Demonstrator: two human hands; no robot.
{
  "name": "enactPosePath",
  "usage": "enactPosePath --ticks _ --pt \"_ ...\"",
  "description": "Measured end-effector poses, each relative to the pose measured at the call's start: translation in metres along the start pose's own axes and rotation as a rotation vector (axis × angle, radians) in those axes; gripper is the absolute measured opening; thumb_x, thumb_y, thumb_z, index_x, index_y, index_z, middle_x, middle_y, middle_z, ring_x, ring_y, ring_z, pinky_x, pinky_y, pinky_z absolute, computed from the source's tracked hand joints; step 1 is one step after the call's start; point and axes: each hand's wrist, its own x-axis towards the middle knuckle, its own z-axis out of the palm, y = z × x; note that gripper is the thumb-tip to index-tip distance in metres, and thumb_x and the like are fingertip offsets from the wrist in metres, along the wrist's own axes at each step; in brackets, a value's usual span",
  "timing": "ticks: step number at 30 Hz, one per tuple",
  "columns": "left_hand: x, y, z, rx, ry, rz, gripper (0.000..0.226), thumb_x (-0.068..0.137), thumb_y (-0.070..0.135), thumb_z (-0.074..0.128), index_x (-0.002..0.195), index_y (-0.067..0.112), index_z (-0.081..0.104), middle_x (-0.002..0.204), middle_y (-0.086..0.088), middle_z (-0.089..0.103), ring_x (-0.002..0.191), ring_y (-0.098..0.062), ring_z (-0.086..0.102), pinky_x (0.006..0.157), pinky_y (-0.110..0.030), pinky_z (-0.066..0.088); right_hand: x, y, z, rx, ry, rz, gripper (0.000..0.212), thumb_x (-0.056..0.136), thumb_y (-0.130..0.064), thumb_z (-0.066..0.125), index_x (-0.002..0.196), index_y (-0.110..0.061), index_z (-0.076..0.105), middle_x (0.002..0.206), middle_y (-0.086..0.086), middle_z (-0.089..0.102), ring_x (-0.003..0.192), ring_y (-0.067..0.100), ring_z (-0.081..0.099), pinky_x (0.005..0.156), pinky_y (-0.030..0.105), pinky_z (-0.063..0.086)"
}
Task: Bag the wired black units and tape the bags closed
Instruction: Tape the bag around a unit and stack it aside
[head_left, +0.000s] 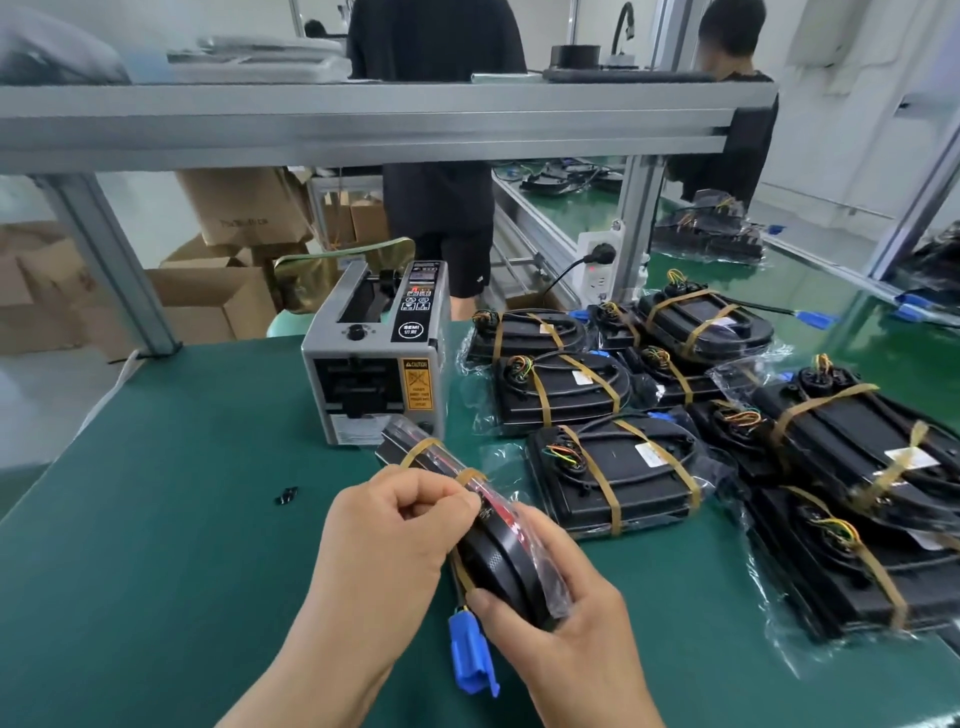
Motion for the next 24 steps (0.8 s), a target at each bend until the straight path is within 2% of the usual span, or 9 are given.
enactPosePath --ticks 5,10,12,19,24 --pt "0.0015 -0.0005 0.0021 0.05 0.003 -0.021 0.015 0.078 0.018 0.075 0.064 0.023 0.075 0.078 0.002 0.071 0.067 -0.009 0.064 0.056 -0.008 0.045 0.0002 0.0005 0.0004 -0.022 0.029 -0.006 0.071 0.058 -0.023 0.083 0.126 -0.034 0.063 0.11 -0.008 0.074 0.101 0.01 0.071 0.094 0.034 0.055" --pt "-0.0022 0.0022 0.0037 0.109 0.038 -0.024 0.013 0.076 0.024 0.074 0.064 0.028 0.074 0.074 0.007 0.067 0.057 -0.001 0.057 0.063 -0.023 0.045 0.0009 0.0037 -0.0003 -0.013 0.031 0.009 0.072 0.058 -0.025 0.083 0.126 -0.035 0.063 0.111 -0.008 0.074 0.102 0.011 0.071 0.095 0.035 0.055" --pt "-0.0045 0.0039 0.0048 0.116 0.046 -0.025 0.012 0.076 0.025 0.074 0.064 0.029 0.073 0.072 0.011 0.065 0.055 0.001 0.055 0.062 -0.024 0.043 0.0013 0.0032 -0.0005 -0.014 0.023 0.01 0.072 0.058 -0.027 0.083 0.126 -0.037 0.063 0.11 -0.008 0.074 0.101 0.01 0.071 0.094 0.034 0.056" --pt "-0.0042 0.0046 0.0057 0.114 0.049 -0.03 0.017 0.075 0.024 0.079 0.06 0.028 0.073 0.067 0.01 0.062 0.051 0.001 0.052 0.061 -0.022 0.043 0.0006 0.0056 -0.0003 -0.06 0.015 -0.021 0.074 0.056 -0.033 0.083 0.126 -0.041 0.062 0.112 -0.004 0.073 0.102 0.013 0.07 0.092 0.032 0.056" --pt "-0.001 0.0044 0.0054 0.124 0.067 -0.007 0.027 0.072 0.009 0.082 0.051 0.021 0.071 0.054 0.006 0.057 0.046 0.0 0.049 0.048 -0.004 0.037 0.0027 0.0081 -0.0013 -0.101 0.014 -0.063 0.071 0.056 -0.032 0.086 0.121 -0.05 0.063 0.113 -0.009 0.072 0.104 0.009 0.069 0.092 0.028 0.055"
